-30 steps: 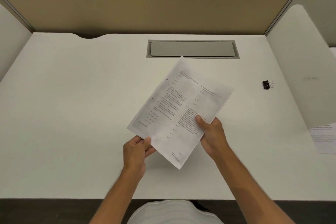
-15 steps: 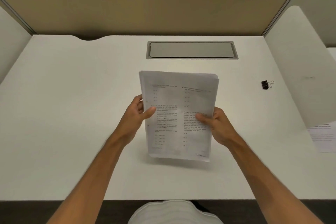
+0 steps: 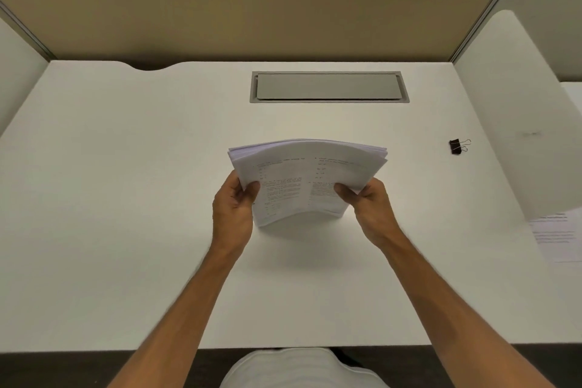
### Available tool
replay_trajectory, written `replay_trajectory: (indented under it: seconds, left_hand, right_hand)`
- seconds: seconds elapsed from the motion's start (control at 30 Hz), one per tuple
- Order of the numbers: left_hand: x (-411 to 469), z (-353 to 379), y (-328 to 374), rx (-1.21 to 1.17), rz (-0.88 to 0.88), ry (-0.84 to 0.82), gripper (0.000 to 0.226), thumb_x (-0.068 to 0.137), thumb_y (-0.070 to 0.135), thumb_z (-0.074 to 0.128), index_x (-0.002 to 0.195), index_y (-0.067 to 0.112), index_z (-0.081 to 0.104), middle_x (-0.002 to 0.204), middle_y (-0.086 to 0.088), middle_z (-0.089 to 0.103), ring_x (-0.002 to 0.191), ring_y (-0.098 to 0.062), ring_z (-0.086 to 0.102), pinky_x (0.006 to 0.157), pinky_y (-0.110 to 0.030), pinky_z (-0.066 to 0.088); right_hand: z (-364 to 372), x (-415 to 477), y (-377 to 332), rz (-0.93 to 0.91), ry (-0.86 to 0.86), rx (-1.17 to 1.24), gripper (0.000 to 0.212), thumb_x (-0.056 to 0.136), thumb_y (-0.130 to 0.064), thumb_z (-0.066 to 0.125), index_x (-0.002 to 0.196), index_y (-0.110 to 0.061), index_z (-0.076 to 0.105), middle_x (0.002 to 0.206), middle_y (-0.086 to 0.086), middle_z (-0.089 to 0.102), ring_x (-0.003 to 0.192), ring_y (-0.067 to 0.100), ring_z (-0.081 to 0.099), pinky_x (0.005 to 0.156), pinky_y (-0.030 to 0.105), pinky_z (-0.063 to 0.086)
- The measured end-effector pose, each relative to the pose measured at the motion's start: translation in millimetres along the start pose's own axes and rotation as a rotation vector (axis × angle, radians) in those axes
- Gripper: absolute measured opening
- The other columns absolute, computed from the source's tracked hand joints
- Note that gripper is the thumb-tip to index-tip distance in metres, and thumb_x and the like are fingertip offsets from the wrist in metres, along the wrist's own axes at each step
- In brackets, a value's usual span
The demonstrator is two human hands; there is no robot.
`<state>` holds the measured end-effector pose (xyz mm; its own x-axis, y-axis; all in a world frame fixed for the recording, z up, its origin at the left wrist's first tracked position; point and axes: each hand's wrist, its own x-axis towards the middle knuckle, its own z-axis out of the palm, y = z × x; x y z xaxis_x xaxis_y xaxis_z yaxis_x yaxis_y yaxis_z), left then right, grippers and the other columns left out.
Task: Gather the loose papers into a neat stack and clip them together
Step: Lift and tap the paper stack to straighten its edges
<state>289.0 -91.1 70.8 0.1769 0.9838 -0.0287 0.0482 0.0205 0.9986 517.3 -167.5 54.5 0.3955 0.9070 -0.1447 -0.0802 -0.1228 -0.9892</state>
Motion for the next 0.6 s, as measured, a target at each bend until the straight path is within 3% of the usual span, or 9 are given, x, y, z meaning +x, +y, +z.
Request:
replay_trajectory:
  seconds: [0.13,0.27,0.4,0.6]
  left_hand:
    - [-4.7,5.0,3.4,0.043,-0.007,-0.041,0.051,0.106,0.01,0.044,0.107,0.059,0.054,0.108,0.023,0.067,0.104,0.0,0.064,0.081,-0.019,0.054]
    - [-9.1,10.5,4.5,0.059,-0.012,-0.063,0.047,0.106,0.019,0.038,0.116,0.064,0.049,0.114,0.026,0.063,0.114,-0.004,0.06,0.088,-0.026,0.055]
    - [-10.0,12.2,3.5,0.099,-0.023,-0.042,0.049,0.108,0.018,0.036,0.114,0.066,0.048,0.112,0.027,0.063,0.112,-0.004,0.06,0.093,-0.039,0.056]
    - [-12.0,10.8,3.1,0.144,-0.005,-0.019,0.056,0.107,0.014,0.035,0.115,0.069,0.046,0.11,0.032,0.062,0.109,0.002,0.06,0.085,-0.026,0.055]
  right_hand:
    - [5.3,-1.5,-4.6,-0.044,0.071,0.062,0.032,0.09,-0.008,0.069,0.116,-0.027,0.069,0.112,-0.004,0.075,0.108,0.021,0.069,0.086,0.029,0.055]
    - [13.7,-4.6,-7.6,-0.071,0.077,0.091,0.046,0.089,-0.017,0.062,0.135,-0.018,0.055,0.121,-0.002,0.069,0.116,0.019,0.064,0.085,0.025,0.056]
    - [16.0,-3.1,-7.2,-0.07,0.096,0.062,0.045,0.098,-0.007,0.054,0.142,-0.014,0.047,0.124,0.001,0.065,0.115,0.016,0.063,0.082,0.018,0.055]
    - [15.1,-3.1,-9.3,-0.074,0.106,-0.022,0.033,0.103,0.0,0.046,0.129,-0.018,0.056,0.113,-0.006,0.069,0.1,-0.002,0.067,0.077,0.014,0.054]
